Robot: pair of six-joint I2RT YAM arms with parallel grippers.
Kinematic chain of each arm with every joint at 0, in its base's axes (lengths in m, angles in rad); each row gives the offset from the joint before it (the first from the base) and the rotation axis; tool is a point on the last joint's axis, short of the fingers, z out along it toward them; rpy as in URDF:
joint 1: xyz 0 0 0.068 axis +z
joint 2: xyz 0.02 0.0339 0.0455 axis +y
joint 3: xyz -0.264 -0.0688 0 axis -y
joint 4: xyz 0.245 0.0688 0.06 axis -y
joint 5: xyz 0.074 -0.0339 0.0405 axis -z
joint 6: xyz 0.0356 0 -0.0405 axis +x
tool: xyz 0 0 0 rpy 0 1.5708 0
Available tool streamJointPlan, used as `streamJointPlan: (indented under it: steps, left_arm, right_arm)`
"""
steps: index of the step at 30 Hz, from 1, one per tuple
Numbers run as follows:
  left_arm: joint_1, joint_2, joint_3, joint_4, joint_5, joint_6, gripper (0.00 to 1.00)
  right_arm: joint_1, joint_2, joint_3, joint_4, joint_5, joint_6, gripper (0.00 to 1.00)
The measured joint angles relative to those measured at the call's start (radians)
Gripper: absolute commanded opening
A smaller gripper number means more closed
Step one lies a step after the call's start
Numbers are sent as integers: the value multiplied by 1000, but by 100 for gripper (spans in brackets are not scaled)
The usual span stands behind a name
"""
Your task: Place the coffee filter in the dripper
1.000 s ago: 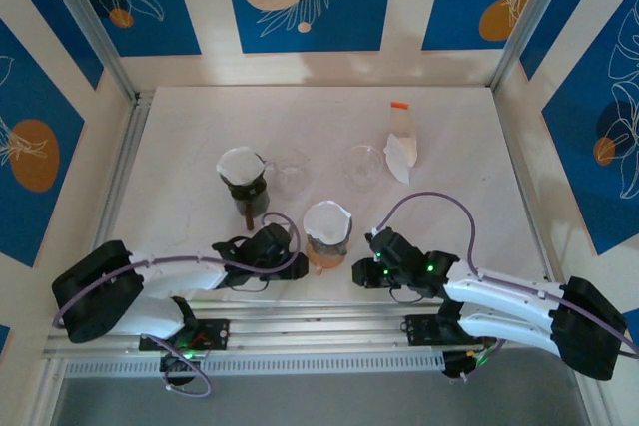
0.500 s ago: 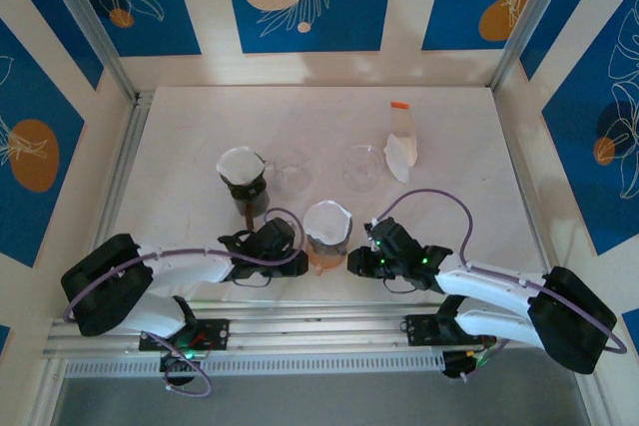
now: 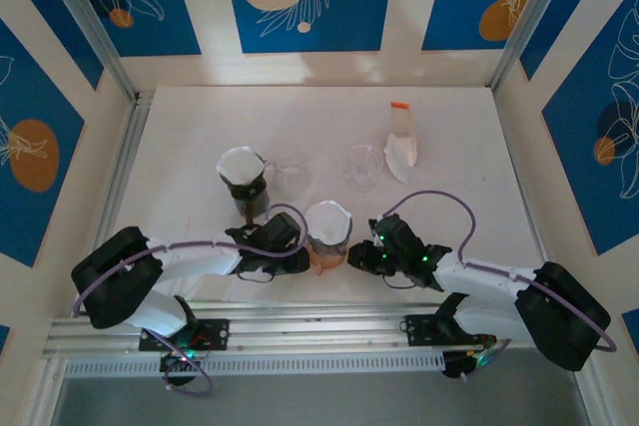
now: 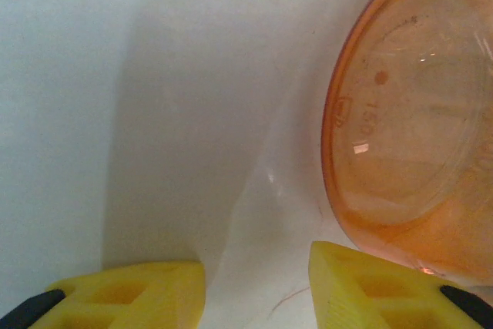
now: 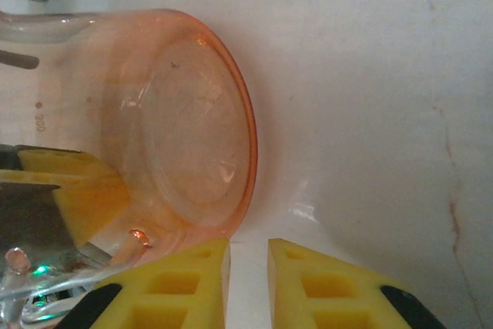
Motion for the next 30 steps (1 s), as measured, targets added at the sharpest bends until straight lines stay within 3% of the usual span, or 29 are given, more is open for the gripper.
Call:
streamJointPlan:
  steps: [8, 15, 30]
  left_arm:
    - [0, 10, 28, -39, 8, -12, 44]
    - [0, -9, 30, -31, 21, -29, 45]
    - [-8, 21, 69, 243, 64, -36, 44]
  right_arm:
    - [-2, 23, 0, 19, -9, 24, 20]
    - [4, -50, 0, -29, -5, 34, 20]
    - [17, -107, 0, -93, 14, 55, 19]
